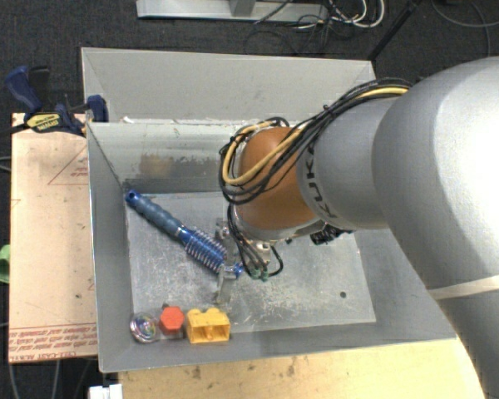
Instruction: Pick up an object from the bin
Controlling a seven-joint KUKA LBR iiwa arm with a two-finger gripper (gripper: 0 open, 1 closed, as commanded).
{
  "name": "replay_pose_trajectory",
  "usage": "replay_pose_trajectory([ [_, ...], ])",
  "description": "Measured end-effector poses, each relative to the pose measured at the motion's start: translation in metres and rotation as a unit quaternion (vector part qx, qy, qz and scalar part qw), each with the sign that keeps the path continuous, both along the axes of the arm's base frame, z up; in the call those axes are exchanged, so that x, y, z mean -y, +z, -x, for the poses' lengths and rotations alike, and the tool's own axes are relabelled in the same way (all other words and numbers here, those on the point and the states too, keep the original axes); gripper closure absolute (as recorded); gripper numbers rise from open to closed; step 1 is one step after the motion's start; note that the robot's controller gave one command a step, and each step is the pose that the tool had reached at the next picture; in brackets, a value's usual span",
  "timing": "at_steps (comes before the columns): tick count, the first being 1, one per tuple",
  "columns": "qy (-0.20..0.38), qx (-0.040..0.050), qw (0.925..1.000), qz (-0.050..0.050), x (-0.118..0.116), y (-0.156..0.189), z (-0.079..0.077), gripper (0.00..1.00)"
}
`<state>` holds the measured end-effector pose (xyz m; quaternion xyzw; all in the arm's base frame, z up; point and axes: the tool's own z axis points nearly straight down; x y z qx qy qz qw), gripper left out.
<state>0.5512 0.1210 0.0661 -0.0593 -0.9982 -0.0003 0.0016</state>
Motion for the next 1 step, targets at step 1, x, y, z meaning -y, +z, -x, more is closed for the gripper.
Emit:
replay_pose_trajectory([
  [1,0.000,0.0017,1.0000,-0.001,-0.0006,0.0003,-0.0005,0.00],
])
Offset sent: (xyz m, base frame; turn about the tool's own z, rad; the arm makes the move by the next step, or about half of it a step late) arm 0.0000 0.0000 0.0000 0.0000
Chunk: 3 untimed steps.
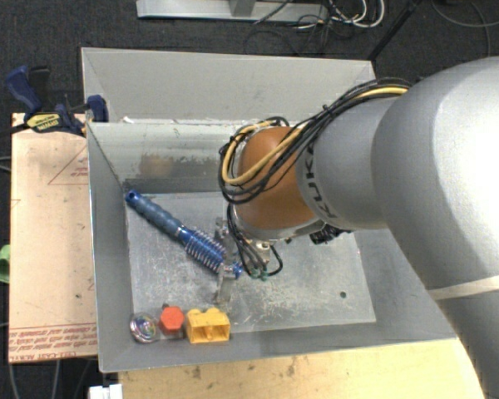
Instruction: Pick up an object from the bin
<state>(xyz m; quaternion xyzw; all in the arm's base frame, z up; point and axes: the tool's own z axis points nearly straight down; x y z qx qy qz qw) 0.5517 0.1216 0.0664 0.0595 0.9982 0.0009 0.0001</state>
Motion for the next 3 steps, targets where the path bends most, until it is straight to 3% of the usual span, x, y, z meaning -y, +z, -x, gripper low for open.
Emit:
replay_pose_trajectory([
  [3,-0.002,0.0003,1.0000,0.000,-0.0008,0.0007,-0.0013,0.00],
])
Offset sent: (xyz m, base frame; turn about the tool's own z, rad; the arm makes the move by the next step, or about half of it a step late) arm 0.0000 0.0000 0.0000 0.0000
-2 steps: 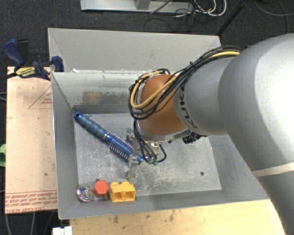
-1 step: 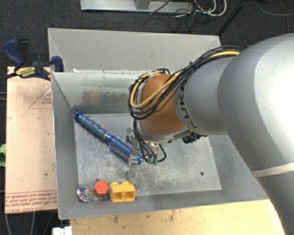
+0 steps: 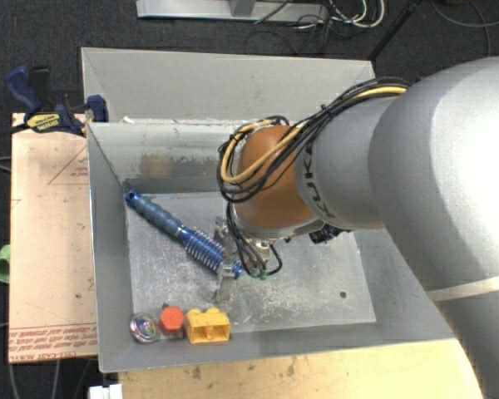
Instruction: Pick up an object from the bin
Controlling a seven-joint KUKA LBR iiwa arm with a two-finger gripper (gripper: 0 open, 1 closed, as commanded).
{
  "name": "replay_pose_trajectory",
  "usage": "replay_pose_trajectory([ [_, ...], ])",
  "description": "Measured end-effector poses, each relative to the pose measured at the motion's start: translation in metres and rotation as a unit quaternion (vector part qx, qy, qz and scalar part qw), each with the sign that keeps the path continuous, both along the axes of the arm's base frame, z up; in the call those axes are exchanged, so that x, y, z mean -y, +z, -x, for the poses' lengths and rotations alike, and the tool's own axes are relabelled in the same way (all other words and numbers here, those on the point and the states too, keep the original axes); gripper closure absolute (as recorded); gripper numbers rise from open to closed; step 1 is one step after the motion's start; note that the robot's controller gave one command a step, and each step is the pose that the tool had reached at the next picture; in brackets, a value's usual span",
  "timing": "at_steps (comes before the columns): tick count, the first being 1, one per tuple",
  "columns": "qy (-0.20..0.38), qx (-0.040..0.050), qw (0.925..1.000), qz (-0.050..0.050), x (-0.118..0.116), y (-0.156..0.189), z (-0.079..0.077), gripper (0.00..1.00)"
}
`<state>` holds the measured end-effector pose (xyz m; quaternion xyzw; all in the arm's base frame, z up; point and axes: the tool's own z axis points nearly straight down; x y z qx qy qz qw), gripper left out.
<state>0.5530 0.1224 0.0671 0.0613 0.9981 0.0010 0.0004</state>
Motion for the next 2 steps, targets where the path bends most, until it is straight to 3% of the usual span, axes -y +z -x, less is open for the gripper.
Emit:
replay_pose_trajectory([
  [1,-0.002,0.0020,1.0000,0.001,0.001,0.001,-0.001,1.00],
  [2,-0.001,0.0029,1.0000,0.000,0.001,0.110,-0.003,1.00],
])
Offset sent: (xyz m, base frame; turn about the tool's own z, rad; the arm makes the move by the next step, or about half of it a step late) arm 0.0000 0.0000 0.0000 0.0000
